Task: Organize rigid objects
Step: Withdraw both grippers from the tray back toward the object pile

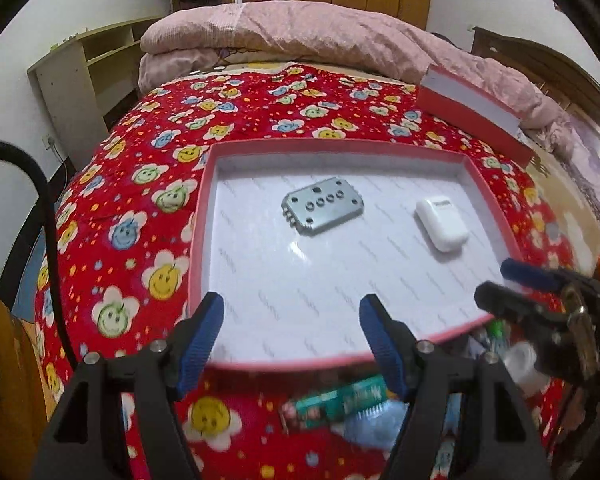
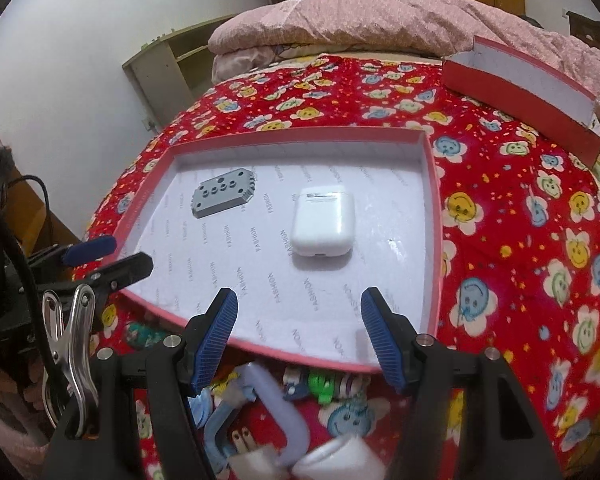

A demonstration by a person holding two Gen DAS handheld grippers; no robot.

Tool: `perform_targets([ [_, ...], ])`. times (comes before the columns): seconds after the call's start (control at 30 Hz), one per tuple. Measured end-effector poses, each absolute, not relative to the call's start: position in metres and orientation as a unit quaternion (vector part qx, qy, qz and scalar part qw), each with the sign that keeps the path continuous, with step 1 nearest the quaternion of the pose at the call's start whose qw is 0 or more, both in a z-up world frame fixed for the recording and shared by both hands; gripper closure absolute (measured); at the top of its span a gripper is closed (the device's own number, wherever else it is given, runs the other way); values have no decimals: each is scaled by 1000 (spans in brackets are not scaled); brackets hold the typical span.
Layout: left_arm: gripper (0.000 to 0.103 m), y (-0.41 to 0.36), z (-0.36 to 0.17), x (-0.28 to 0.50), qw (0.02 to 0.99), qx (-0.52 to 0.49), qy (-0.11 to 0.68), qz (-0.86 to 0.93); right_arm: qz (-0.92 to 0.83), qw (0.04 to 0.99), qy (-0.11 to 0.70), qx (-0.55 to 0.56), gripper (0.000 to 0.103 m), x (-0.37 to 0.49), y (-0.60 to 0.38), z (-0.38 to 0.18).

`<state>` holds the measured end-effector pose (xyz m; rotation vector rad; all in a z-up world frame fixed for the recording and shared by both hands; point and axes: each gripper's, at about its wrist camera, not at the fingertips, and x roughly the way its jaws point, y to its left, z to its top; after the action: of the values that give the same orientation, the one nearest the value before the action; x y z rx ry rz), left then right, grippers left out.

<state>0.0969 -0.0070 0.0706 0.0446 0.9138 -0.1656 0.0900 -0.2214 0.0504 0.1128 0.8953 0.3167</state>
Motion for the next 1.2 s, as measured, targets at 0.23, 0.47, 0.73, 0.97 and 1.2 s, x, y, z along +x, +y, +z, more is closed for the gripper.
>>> perform_targets([
  [0.23,29,-6,72,62,895,31,436,-88,149,892,424,52,37,60,-223,54],
  [0.47,29,-3,69,37,895,30,434,-94,138,894,424,48,37,31,-229,52],
  [0.73,29,1,60,20,890,20,446,-95,126,895,426,44,37,5,-236,45],
  [0.97,29,4,50,5,886,41,454,-89,105,897,428,40,37,-4,-238,36],
  [1.2,29,2,47,-14,885,58,449,-110,95,899,427,27,37,-13,-240,30],
])
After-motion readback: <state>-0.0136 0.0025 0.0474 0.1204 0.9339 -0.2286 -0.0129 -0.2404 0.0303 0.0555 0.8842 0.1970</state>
